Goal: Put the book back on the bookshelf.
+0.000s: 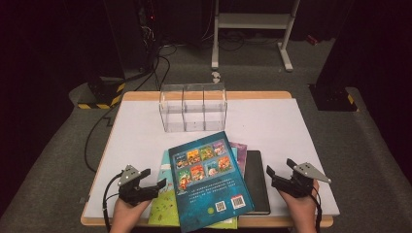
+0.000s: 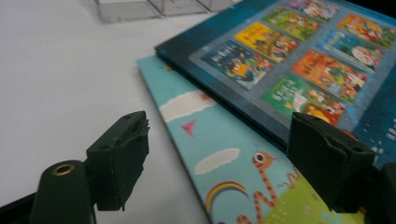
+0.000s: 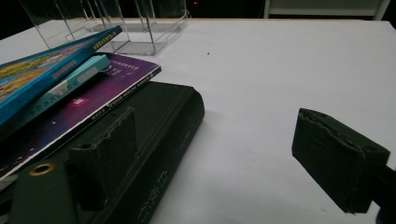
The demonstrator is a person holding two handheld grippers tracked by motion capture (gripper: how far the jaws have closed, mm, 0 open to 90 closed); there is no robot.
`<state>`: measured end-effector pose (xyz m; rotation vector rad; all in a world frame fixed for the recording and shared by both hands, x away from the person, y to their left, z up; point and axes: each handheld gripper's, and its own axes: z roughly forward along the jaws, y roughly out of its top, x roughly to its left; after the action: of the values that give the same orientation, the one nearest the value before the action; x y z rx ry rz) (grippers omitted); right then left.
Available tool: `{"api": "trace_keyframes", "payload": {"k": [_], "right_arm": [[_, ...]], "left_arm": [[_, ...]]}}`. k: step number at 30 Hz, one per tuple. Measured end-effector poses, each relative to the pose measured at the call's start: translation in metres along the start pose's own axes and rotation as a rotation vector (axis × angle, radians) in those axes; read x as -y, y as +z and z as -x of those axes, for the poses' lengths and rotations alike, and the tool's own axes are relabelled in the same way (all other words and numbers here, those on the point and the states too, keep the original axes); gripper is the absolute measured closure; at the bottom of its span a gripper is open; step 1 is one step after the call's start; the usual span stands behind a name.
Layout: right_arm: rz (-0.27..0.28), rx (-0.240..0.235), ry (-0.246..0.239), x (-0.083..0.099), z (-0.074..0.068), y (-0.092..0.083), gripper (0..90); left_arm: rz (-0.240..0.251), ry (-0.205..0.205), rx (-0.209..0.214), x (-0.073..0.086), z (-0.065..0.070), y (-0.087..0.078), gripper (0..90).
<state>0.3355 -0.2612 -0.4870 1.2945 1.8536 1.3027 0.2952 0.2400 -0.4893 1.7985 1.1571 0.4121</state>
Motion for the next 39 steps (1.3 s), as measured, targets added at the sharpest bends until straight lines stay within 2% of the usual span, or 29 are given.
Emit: {"api": "trace_keyframes", "payload": {"k": [1, 4, 8, 11, 16, 18, 19, 20, 21, 22, 23, 24, 26, 27, 28, 29, 30, 31, 32, 33, 34, 35, 36, 37, 39], "right_arm": [[0.0, 0.0, 0.0, 0.0, 0.0, 0.0, 14.1], [0.001, -0.013, -0.015, -0.001, -0.004, 0.001, 14.6], [0.001, -0.036, -0.033, -0.003, -0.013, 0.0, 13.9], [0.006, -0.029, -0.041, -0.006, -0.018, -0.001, 12.0], [0.013, -0.084, -0.071, -0.014, -0.037, -0.004, 13.7], [0.015, -0.112, -0.073, -0.016, -0.045, -0.005, 13.8], [0.019, -0.12, -0.079, -0.016, -0.049, -0.005, 13.8], [0.005, -0.155, -0.083, -0.018, -0.057, -0.005, 13.6], [0.005, -0.155, -0.083, -0.018, -0.057, -0.005, 13.6], [-0.007, -0.191, -0.078, -0.018, -0.063, -0.004, 12.6], [-0.007, -0.191, -0.078, -0.018, -0.063, -0.004, 12.6], [-0.013, -0.205, -0.081, -0.018, -0.065, -0.004, 11.4], [-0.03, -0.227, -0.088, -0.018, -0.071, -0.002, 11.4], [-0.038, -0.244, -0.084, -0.017, -0.072, -0.001, 11.4], [-0.038, -0.246, -0.086, -0.017, -0.072, -0.001, 11.5], [-0.035, -0.246, -0.09, -0.017, -0.073, -0.002, 11.5], [-0.034, -0.252, -0.087, -0.017, -0.073, -0.003, 11.5], [-0.034, -0.252, -0.087, -0.017, -0.073, -0.003, 11.5], [-0.034, -0.256, -0.087, -0.017, -0.073, -0.004, 11.5], [-0.041, -0.256, -0.089, -0.016, -0.072, -0.005, 11.5], [-0.047, -0.256, -0.088, -0.015, -0.072, -0.005, 11.6], [-0.047, -0.256, -0.088, -0.015, -0.072, -0.005, 11.6], [-0.051, -0.257, -0.087, -0.013, -0.073, -0.005, 12.1], [-0.051, -0.257, -0.087, -0.013, -0.073, -0.005, 12.1], [-0.055, -0.257, -0.09, -0.012, -0.075, -0.004, 12.4]], "left_arm": [[0.0, 0.0, 0.0, 0.0, 0.0, 0.0, 21.3], [-0.05, 0.019, 0.046, -0.002, 0.01, 0.007, 21.7], [-0.104, 0.023, 0.099, -0.004, 0.025, 0.015, 20.9], [-0.125, 0.037, 0.115, -0.004, 0.031, 0.02, 20.5], [-0.142, 0.043, 0.187, -0.005, 0.043, 0.025, 20.3], [-0.15, 0.049, 0.179, -0.006, 0.046, 0.027, 15.4], [-0.151, 0.05, 0.172, -0.006, 0.048, 0.027, 14.6], [-0.153, 0.061, 0.145, -0.01, 0.051, 0.028, 15.5], [-0.153, 0.061, 0.145, -0.01, 0.051, 0.028, 16.4], [-0.15, 0.09, 0.115, -0.014, 0.055, 0.03, 17.6], [-0.15, 0.09, 0.115, -0.014, 0.055, 0.03, 18.9], [-0.138, 0.121, 0.109, -0.017, 0.059, 0.032, 18.9], [-0.114, 0.139, 0.172, -0.022, 0.066, 0.037, 34.7], [-0.117, 0.147, 0.173, -0.023, 0.068, 0.039, 33.4], [-0.15, 0.179, 0.157, -0.029, 0.073, 0.043, 31.7], [-0.169, 0.174, 0.139, -0.033, 0.074, 0.045, 27.1], [-0.179, 0.14, 0.108, -0.033, 0.069, 0.047, 18.4], [-0.179, 0.14, 0.108, -0.033, 0.069, 0.047, 16.8], [-0.17, 0.092, 0.078, -0.029, 0.06, 0.043, 16.8], [-0.16, 0.07, 0.064, -0.026, 0.055, 0.04, 16.9], [-0.177, -0.025, 0.088, -0.018, 0.041, 0.035, 16.0], [-0.177, -0.025, 0.088, -0.018, 0.041, 0.035, 15.1], [-0.142, -0.088, 0.13, -0.01, 0.033, 0.03, 17.0], [-0.142, -0.088, 0.13, -0.01, 0.033, 0.03, 18.8], [-0.156, -0.04, 0.131, -0.011, 0.037, 0.029, 21.9]]}}
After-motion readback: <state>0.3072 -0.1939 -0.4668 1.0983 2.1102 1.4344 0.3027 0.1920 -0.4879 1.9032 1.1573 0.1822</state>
